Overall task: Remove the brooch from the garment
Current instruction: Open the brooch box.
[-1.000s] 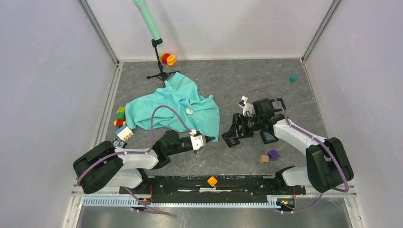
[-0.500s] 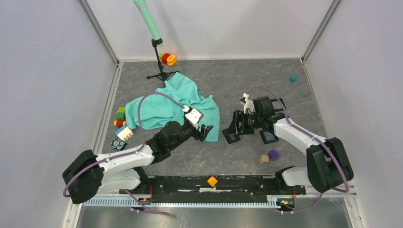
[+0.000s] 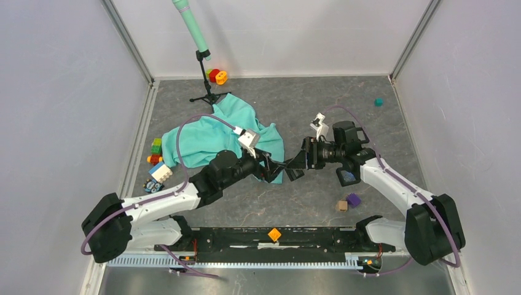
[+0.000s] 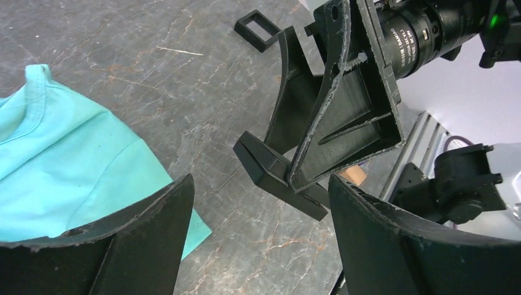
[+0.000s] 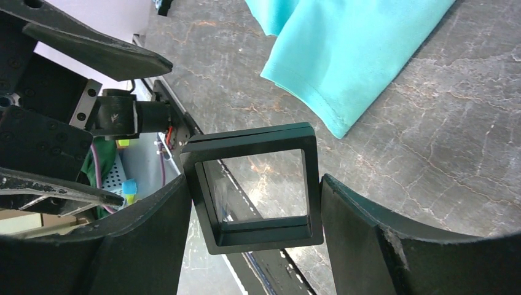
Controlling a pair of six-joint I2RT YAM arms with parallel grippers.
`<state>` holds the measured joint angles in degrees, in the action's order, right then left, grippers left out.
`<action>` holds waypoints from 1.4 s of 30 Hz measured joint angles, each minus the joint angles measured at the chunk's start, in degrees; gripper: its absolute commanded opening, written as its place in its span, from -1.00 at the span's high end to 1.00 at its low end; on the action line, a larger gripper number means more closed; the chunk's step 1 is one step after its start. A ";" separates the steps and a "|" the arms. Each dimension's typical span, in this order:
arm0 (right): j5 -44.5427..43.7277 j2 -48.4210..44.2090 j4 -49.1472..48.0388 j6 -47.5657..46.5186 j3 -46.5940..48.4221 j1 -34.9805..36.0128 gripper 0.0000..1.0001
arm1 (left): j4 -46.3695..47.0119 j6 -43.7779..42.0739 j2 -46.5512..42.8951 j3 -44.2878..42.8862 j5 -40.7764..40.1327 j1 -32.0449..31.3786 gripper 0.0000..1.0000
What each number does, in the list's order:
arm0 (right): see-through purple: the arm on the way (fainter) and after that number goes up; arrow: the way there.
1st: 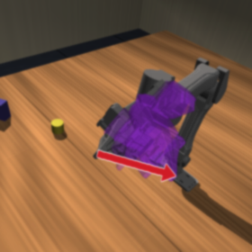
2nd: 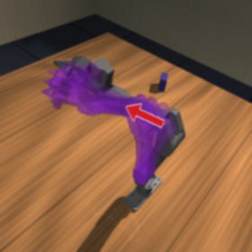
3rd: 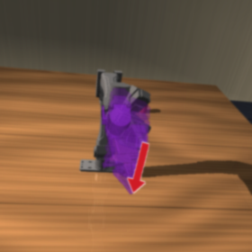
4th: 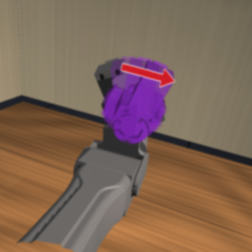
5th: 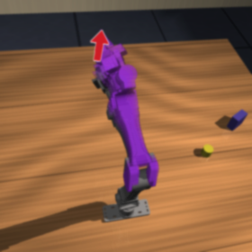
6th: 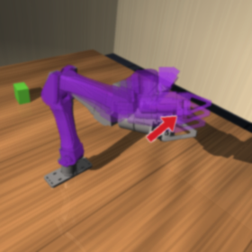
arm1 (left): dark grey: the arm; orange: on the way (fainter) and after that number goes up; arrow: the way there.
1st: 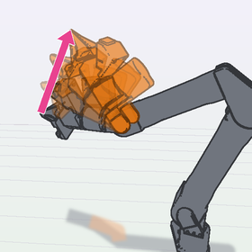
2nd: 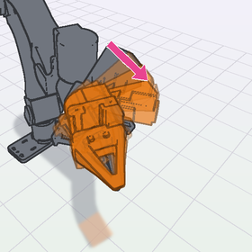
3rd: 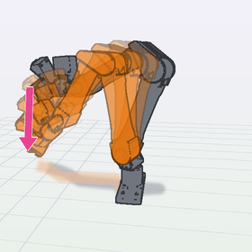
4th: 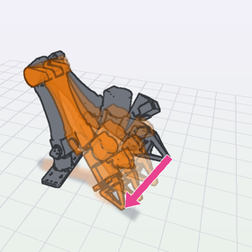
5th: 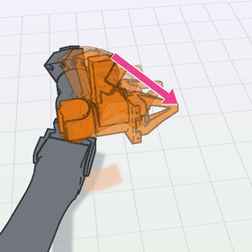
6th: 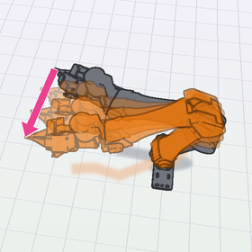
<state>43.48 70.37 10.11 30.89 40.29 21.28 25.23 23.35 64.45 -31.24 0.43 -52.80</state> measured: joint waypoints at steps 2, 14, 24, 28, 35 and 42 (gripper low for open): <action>0.39 -0.79 -0.17 0.50 -0.04 0.02 -0.22 | 0.00 1.05 0.52 -0.76 0.63 0.02 -0.70; 2.08 -4.92 -1.42 3.93 -1.31 0.04 -0.19 | -0.46 4.98 3.45 -1.18 3.15 0.55 -0.61; 1.68 -7.02 -2.36 5.51 -1.46 -0.07 -0.18 | 4.59 11.26 2.75 3.93 7.48 5.75 -0.67; 2.86 -6.99 -2.05 5.25 -1.46 0.28 -0.18 | 5.64 14.12 1.95 6.21 9.44 7.93 -0.68; 3.15 -6.49 -1.64 4.81 -1.46 0.33 -0.18 | 3.82 15.23 -2.38 4.31 10.69 7.93 -0.68; 3.56 -6.25 -1.66 4.81 -1.46 0.33 -0.18 | 3.89 17.20 1.31 2.43 11.78 7.93 -0.63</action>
<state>47.05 64.12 8.45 35.70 38.83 21.61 29.12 40.56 65.76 -28.82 12.21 -44.86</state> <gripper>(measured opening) 0.755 0.822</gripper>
